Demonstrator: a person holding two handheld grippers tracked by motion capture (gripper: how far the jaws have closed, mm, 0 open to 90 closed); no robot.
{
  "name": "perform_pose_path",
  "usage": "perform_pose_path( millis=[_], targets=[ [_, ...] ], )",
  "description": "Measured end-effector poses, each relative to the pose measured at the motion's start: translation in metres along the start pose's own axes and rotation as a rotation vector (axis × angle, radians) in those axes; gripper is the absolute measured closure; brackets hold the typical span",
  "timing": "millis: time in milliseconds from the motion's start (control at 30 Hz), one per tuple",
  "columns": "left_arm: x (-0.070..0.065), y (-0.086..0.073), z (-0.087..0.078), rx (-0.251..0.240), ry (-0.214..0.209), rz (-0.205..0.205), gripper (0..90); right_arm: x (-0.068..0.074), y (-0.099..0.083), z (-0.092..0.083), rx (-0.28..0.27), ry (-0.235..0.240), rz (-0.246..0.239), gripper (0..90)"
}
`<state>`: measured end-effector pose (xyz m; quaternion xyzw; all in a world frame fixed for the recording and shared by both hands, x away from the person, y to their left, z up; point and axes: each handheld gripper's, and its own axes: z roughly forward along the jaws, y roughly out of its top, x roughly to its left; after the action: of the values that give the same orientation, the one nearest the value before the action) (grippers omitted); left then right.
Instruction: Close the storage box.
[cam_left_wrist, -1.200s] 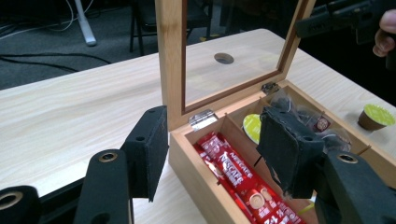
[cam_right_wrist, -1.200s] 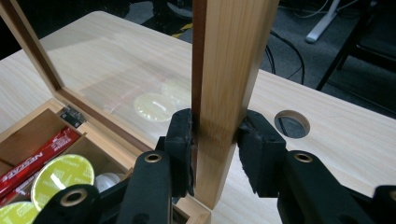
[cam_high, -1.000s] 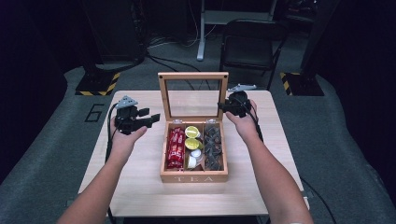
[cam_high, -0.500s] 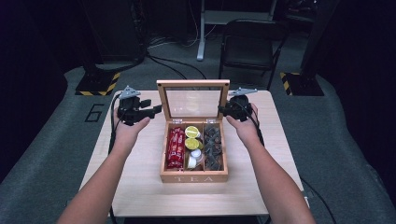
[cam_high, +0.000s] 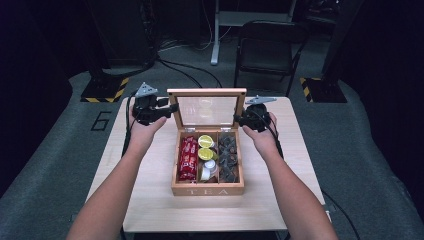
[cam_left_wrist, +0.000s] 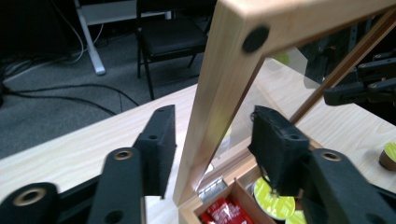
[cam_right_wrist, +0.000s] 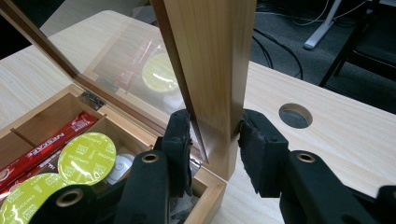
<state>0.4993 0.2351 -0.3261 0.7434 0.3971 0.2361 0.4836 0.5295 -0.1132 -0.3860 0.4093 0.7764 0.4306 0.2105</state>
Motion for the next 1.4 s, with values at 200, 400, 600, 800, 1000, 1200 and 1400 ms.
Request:
perform_pose_path(
  millis=[200,400,600,800,1000,1200,1400],
  targets=[
    [-0.004,0.003,0.004,-0.004,0.021,0.017,58.6,0.001,-0.001,-0.001,0.0,-0.004,0.011,63.7],
    [0.002,0.0,0.0,-0.001,-0.015,0.004,63.0,-0.001,-0.003,-0.002,0.003,0.006,0.007,61.7],
    [0.001,-0.002,-0.003,0.002,-0.024,0.02,63.1,-0.001,-0.003,-0.012,-0.024,-0.005,0.011,59.9],
    [-0.004,-0.004,-0.009,0.017,-0.032,0.036,62.7,0.001,-0.003,-0.027,-0.05,-0.022,-0.011,58.7],
    [-0.009,0.0,-0.024,-0.038,-0.045,0.015,60.6,0.007,0.0,-0.045,-0.089,-0.001,-0.027,59.4],
    [-0.017,-0.001,-0.036,0.001,-0.046,0.064,62.8,0.017,-0.002,-0.054,-0.083,0.02,-0.056,57.6],
    [-0.022,-0.013,-0.043,-0.019,-0.05,0.073,62.4,0.027,-0.001,-0.065,-0.095,0.025,-0.088,56.0]
  ],
)
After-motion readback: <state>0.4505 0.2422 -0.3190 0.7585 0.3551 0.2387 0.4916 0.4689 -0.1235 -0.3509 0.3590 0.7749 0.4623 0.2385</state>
